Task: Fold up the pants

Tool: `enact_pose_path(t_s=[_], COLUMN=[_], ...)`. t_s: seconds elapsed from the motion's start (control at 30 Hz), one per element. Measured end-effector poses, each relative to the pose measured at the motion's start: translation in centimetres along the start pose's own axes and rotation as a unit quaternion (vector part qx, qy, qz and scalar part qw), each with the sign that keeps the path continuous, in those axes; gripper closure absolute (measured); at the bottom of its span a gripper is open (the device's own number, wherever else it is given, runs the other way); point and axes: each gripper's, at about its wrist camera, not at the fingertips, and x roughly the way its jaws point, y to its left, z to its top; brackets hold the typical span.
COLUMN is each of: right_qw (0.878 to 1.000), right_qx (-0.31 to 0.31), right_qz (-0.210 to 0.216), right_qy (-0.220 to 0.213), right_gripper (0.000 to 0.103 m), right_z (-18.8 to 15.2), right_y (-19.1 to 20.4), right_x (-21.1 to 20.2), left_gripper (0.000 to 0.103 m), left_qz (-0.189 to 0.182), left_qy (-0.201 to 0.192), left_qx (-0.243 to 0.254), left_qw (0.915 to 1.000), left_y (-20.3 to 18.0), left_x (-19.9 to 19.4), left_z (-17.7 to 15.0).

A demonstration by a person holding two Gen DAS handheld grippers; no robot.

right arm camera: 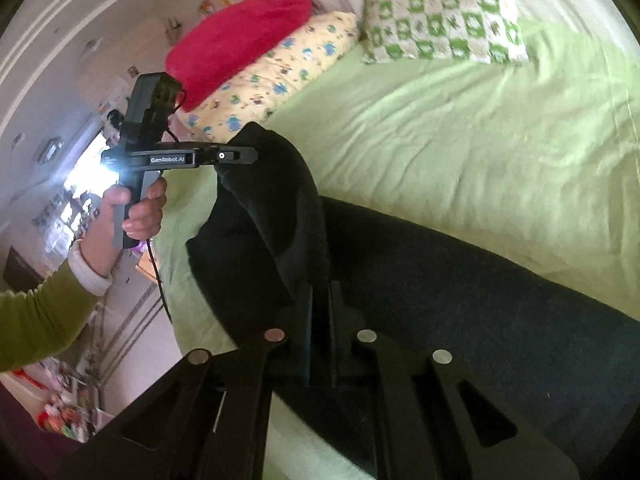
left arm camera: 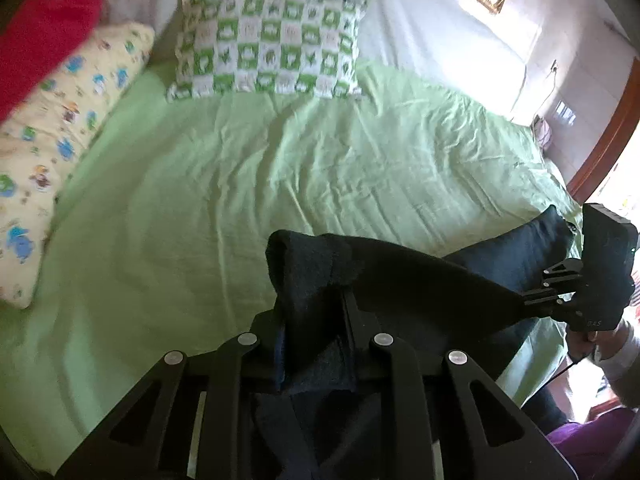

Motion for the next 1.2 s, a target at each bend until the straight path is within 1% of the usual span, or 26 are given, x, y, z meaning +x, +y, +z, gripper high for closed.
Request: enact_pose_path(t_s=[0.2, 0.33, 0.37, 0.43, 0.53, 0.6, 0.63, 0.7, 0.83, 0.87, 0.97, 1.03, 1.07, 1.13, 1.2], right_qw=[0.999, 0.998, 0.998, 0.998, 0.997, 0.997, 0.996, 0.996, 0.997, 0.997, 0.998, 0.998, 0.998, 0.999, 0.999], right_qx=[-0.045, -0.057, -0.058, -0.06, -0.064, -0.071, -0.071, -0.07, -0.06, -0.056, -0.051, -0.05, -0.049, -0.044, -0.04], right_qz=[-0.009, -0.012, -0.014, -0.02, -0.026, -0.032, -0.032, -0.03, -0.022, -0.016, -0.003, 0.0, 0.003, 0.01, 0.017], right_qy=[0.001, 0.01, 0.014, 0.023, 0.03, 0.03, 0.031, 0.037, 0.041, 0.04, 0.038, 0.036, 0.034, 0.029, 0.023], right_gripper=[0.096, 0.096, 0.096, 0.096, 0.096, 0.095, 0.093, 0.092, 0.083, 0.082, 0.078, 0.07, 0.068, 0.067, 0.067], right_z=[-1.9, -3.0, -3.3, -3.7, -4.2, -4.3, -4.4, -4.4, -4.5, -4.4, -4.5, -4.6, -4.6, -4.5, -4.3], right_y=[2.3, 2.9, 2.9, 3.0, 3.2, 3.5, 3.5, 3.6, 3.5, 3.6, 3.9, 4.1, 4.2, 4.3, 4.4], right_x=[-0.4, 0.1, 0.4, 1.0, 1.6, 1.9, 1.8, 2.2, 2.4, 2.4, 2.5, 2.5, 2.5, 2.4, 2.3], left_gripper=[0.081, 0.08, 0.077, 0.075, 0.066, 0.056, 0.053, 0.046, 0.047, 0.047, 0.047, 0.045, 0.044, 0.043, 0.037], left_qz=[0.026, 0.036, 0.045, 0.057, 0.072, 0.079, 0.086, 0.094, 0.121, 0.122, 0.112, 0.108, 0.101, 0.092, 0.088], left_qy=[-0.042, -0.06, -0.063, -0.063, -0.063, -0.061, -0.061, -0.059, -0.053, -0.051, -0.052, -0.056, -0.06, -0.065, -0.067], left_qx=[0.017, 0.012, 0.012, 0.009, -0.001, -0.013, -0.02, -0.032, -0.075, -0.086, -0.136, -0.155, -0.171, -0.186, -0.202], left_qw=[0.9986, 0.9975, 0.9969, 0.9964, 0.9954, 0.9949, 0.9942, 0.9932, 0.9884, 0.9874, 0.9831, 0.9803, 0.9782, 0.9762, 0.9731], left_y=[-1.7, -1.9, -1.8, -1.5, -0.6, -0.1, 0.2, 0.6, 1.7, 1.9, 2.6, 2.5, 2.3, 1.8, 1.1], left_x=[-2.2, -2.6, -2.6, -2.3, -2.1, -2.1, -2.2, -2.2, -2.7, -2.8, -3.8, -4.6, -5.2, -5.8, -6.3], left_z=[-3.2, -5.3, -5.8, -6.6, -7.7, -8.5, -8.9, -9.6, -11.2, -11.5, -12.9, -13.6, -14.1, -14.6, -15.0])
